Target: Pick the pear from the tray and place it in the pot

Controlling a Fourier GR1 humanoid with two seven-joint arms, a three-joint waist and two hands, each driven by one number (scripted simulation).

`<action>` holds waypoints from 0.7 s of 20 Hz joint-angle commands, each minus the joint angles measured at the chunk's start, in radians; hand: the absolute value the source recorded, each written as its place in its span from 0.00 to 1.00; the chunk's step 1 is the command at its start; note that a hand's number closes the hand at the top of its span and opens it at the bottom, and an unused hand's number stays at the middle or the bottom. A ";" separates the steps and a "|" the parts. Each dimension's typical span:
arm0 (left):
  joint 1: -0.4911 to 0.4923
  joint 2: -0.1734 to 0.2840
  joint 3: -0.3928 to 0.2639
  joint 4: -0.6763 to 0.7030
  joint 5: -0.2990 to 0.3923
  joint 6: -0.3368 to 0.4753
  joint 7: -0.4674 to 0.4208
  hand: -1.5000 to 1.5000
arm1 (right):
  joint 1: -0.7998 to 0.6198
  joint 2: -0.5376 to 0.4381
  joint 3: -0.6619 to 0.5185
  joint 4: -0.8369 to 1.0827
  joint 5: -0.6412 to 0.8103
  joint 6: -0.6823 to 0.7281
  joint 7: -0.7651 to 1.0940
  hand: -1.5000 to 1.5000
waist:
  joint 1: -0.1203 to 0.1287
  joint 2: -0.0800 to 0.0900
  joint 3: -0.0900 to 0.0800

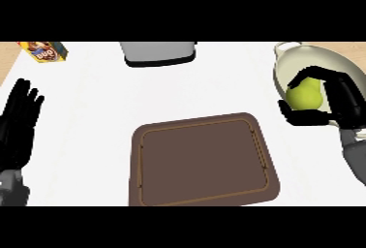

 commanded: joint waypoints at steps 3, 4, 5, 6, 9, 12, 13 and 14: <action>-0.013 -0.034 -0.053 -0.016 -0.014 -0.021 -0.010 0.50 | 0.182 -0.164 -0.202 -0.303 -0.105 0.011 0.187 1.00 | 0.061 0.021 0.002; -0.076 -0.067 -0.076 0.061 -0.046 -0.010 -0.049 0.50 | 0.214 -0.164 -0.220 -0.274 -0.115 0.038 0.148 1.00 | 0.083 0.031 0.002; -0.026 -0.047 -0.064 -0.004 -0.024 -0.023 -0.008 0.50 | 0.267 -0.203 -0.292 -0.318 -0.198 0.076 0.125 1.00 | 0.081 0.027 0.003; -0.065 -0.018 -0.043 -0.010 -0.017 -0.038 0.036 0.50 | 0.246 -0.175 -0.312 -0.248 -0.187 0.078 0.094 1.00 | 0.102 0.031 0.003; -0.103 -0.050 -0.051 -0.006 -0.028 -0.036 0.044 0.50 | 0.250 -0.176 -0.380 -0.180 -0.175 0.123 0.060 1.00 | 0.113 0.034 0.003; -0.081 -0.058 -0.028 0.043 -0.035 -0.060 -0.032 0.50 | 0.200 -0.154 -0.422 -0.070 -0.229 0.181 0.008 1.00 | 0.119 0.035 0.003; -0.043 -0.065 -0.038 -0.020 -0.041 -0.067 0.005 0.50 | 0.190 -0.119 -0.396 -0.133 -0.160 0.148 0.111 1.00 | 0.121 0.034 0.003; -0.084 -0.059 -0.053 -0.009 -0.054 -0.062 0.021 0.50 | 0.122 -0.139 -0.416 0.029 -0.161 0.157 0.015 1.00 | 0.126 0.036 0.003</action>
